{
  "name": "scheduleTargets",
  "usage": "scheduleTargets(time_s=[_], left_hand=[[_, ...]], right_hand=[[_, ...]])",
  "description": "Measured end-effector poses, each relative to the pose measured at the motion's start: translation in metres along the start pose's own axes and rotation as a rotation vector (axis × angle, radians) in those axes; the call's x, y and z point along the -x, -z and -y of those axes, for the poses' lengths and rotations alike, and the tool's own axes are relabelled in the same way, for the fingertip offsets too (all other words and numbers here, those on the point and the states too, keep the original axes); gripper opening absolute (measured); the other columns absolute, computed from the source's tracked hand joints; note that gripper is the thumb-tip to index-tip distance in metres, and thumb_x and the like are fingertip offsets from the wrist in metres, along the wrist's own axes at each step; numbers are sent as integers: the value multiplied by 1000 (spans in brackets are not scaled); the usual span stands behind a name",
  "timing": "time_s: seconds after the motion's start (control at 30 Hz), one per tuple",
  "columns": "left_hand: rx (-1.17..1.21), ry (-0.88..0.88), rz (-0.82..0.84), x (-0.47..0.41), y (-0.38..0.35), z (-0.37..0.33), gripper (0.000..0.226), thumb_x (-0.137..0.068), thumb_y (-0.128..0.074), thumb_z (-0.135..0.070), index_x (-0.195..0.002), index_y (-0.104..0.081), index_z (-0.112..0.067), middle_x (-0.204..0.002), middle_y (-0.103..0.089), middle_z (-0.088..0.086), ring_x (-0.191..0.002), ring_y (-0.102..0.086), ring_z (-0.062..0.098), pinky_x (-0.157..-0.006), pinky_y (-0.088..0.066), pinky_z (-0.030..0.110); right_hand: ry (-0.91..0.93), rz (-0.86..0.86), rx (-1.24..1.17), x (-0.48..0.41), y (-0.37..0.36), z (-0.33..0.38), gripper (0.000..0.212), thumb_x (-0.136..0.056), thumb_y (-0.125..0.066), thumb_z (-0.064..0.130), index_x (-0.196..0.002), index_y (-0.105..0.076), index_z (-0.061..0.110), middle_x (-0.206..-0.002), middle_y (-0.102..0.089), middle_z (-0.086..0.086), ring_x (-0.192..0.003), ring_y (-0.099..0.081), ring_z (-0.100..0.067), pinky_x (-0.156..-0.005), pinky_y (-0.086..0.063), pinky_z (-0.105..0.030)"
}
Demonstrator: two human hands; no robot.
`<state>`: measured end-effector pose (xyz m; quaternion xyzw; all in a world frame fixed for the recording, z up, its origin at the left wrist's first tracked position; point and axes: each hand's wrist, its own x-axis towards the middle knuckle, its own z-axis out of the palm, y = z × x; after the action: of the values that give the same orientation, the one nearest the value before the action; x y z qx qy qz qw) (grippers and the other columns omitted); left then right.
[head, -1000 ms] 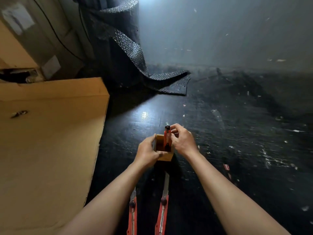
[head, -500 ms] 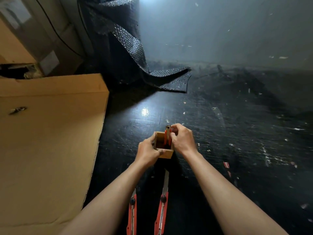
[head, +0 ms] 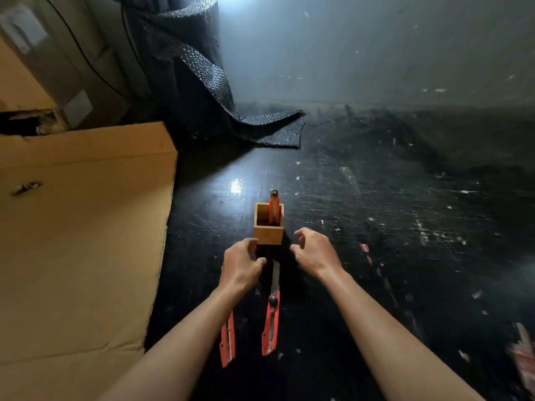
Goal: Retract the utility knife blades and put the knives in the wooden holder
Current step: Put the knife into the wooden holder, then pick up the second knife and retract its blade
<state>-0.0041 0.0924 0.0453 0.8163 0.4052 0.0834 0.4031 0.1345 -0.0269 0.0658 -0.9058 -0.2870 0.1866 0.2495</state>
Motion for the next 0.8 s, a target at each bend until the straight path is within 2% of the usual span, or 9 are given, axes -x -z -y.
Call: scheduleTargets(time_s=[0.13,0.3,0.4,0.47,0.53,0.63,0.7,0.8], left_hand=[[-31,54,153,31,-16,19,51,-84,-82,-17,-133,-67,-16,-123,-75,1,-113,-69,14,-99,-57,32],[-50,136,275,58,-33,37,47,-86,-79,-14,-131,-67,-13,-121,-75,4,-115,-70,18,-101,-57,35],[-15,200,345,67,-43,45,39,-89,-76,-9,-127,-68,-12,-120,-76,4,-116,-71,19,-101,-58,37],[21,236,366,73,-49,46,40,-91,-73,-7,-130,-66,-12,-123,-74,4,-118,-69,18,-100,-56,30],[83,272,316,80,-54,45,39,-91,-73,-7,-130,-67,-11,-121,-74,3,-116,-69,16,-95,-53,26],[201,342,250,89,-60,46,40,-90,-74,-5,-128,-68,-14,-112,-74,-2,-108,-70,14,-98,-56,30],[268,373,236,92,-63,49,40,-90,-71,-2,-128,-68,-16,-104,-72,-9,-100,-71,8,-94,-59,31],[366,377,229,95,-59,48,37,-90,-70,1,-117,-73,-25,-107,-77,-4,-97,-75,8,-91,-63,35]], right_hand=[[-85,157,10,44,-33,-20,38,-90,-67,27,-127,-61,21,-122,-67,-5,-110,-63,-22,-91,-54,-42],[-150,323,-25,82,-65,-36,39,-90,-67,26,-129,-60,20,-116,-68,-4,-95,-65,-15,-82,-56,-35],[-210,419,-131,94,-74,-40,39,-91,-66,24,-129,-58,21,-104,-67,2,-82,-66,-9,-74,-59,-32],[-239,466,-244,100,-77,-39,35,-93,-65,22,-128,-58,21,-95,-69,3,-79,-70,-9,-72,-60,-30],[-246,455,-327,106,-81,-40,32,-94,-63,19,-125,-58,24,-91,-72,1,-77,-72,-10,-72,-62,-33],[-268,413,-432,114,-89,-46,24,-92,-66,19,-113,-59,27,-90,-73,-2,-74,-74,-9,-71,-63,-35],[-265,384,-460,117,-90,-49,21,-91,-68,19,-108,-62,29,-91,-72,-1,-73,-73,-8,-68,-63,-31],[-233,352,-526,120,-82,-49,20,-89,-71,22,-106,-64,30,-93,-71,3,-73,-73,-4,-60,-59,-22]])
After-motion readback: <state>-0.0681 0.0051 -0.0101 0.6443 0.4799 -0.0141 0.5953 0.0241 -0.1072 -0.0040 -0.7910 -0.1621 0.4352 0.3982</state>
